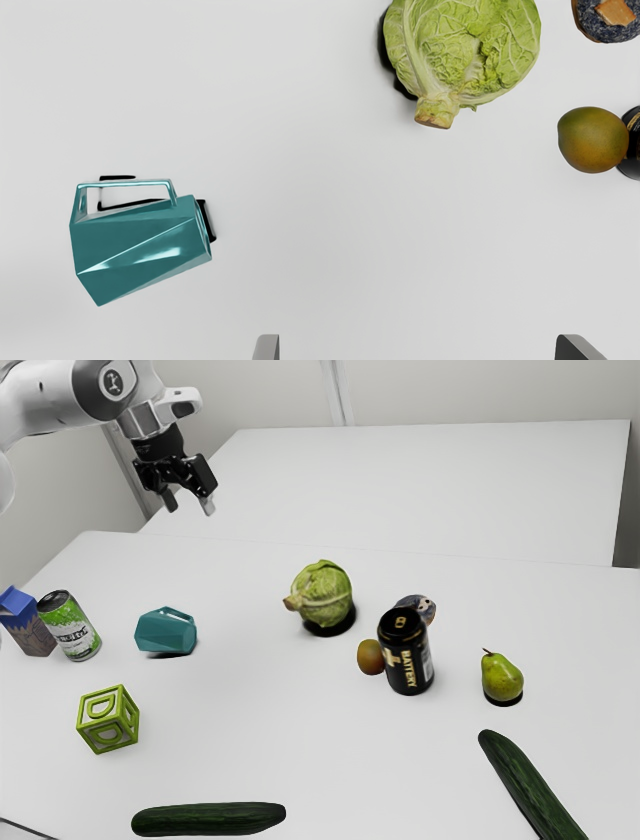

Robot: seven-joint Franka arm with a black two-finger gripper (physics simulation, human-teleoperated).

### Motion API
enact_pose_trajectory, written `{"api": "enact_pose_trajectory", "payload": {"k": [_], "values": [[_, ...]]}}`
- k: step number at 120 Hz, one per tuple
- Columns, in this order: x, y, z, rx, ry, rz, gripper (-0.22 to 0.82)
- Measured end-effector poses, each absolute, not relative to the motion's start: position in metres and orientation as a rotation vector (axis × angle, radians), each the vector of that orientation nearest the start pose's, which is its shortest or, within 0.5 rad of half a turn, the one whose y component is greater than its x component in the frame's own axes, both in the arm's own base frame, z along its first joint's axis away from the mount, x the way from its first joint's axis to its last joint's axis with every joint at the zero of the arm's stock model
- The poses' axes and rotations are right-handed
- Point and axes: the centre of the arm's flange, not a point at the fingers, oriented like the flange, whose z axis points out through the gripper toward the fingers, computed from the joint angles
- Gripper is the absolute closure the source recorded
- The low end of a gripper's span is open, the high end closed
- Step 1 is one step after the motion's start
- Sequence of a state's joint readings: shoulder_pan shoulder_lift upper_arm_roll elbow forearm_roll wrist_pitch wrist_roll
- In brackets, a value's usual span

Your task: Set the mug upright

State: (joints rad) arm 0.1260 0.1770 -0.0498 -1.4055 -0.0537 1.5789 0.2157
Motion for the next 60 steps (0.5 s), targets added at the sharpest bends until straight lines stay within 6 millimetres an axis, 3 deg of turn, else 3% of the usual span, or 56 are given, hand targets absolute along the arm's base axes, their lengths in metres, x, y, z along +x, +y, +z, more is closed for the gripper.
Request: {"api": "enact_pose_trajectory", "payload": {"k": [34, 49, 60], "values": [[0.607, 0.045, 0.598, -3.215, 0.226, -0.011, 0.0], [0.591, 0.074, 0.606, -3.345, 0.118, -0.037, 0.0], [0.576, 0.109, 0.611, -3.443, 0.017, -0.042, 0.0]]}}
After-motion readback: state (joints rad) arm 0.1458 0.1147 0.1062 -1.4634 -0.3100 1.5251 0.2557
